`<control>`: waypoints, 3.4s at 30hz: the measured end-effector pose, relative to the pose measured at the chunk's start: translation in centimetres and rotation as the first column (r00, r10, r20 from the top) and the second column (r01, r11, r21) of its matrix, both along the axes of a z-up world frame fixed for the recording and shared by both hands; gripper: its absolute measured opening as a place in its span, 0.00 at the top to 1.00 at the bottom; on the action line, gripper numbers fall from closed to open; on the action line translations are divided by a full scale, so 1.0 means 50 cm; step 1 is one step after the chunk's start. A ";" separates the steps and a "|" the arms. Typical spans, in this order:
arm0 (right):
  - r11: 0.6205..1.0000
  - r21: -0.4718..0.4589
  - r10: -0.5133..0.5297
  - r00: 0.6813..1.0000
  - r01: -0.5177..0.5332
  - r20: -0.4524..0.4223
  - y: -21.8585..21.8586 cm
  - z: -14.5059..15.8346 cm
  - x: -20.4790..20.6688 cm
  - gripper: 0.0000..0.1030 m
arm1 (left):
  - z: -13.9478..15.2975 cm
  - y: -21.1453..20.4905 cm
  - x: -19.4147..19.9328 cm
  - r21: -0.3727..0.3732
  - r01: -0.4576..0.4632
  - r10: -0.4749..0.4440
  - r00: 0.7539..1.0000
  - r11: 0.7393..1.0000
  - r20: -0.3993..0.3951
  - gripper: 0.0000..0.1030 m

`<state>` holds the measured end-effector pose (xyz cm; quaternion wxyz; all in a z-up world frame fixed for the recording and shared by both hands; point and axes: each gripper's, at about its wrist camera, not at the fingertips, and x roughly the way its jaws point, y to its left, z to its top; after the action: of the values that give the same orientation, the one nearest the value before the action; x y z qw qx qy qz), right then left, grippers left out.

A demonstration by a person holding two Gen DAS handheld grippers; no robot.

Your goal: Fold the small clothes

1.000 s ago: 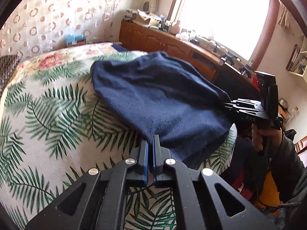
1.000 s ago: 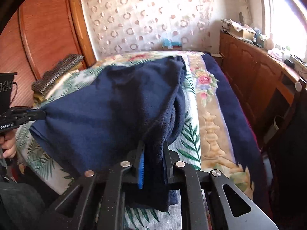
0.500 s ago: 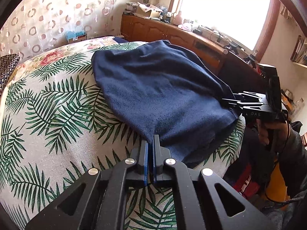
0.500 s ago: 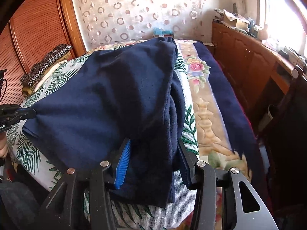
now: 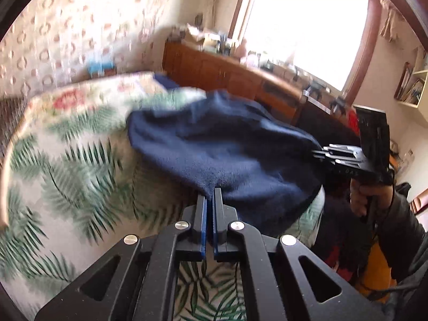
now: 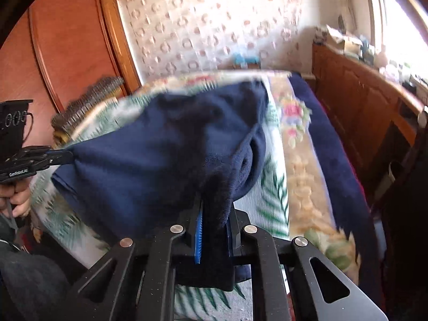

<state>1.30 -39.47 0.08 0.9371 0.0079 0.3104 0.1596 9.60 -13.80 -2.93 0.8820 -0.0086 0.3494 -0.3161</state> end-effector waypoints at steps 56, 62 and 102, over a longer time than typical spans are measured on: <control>0.987 0.006 0.160 0.987 -0.159 -0.029 0.244 0.109 0.389 0.87 | -0.017 0.303 0.210 0.014 -0.354 0.355 0.934 0.935 -0.031 0.97; 0.992 -0.002 0.129 0.990 -0.129 -0.058 0.270 0.092 0.475 0.78 | -0.059 0.309 0.282 0.042 -0.367 0.369 0.925 0.929 -0.087 0.97; 0.963 -0.201 0.187 0.982 -0.178 0.026 0.350 0.001 0.538 0.46 | -0.107 0.268 0.322 0.157 -0.295 0.305 0.951 0.943 -0.047 0.31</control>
<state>28.18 -21.99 0.11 0.9212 -0.1175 0.3033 0.2138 25.67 -0.39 -8.27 0.9052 -0.0074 0.3973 -0.1508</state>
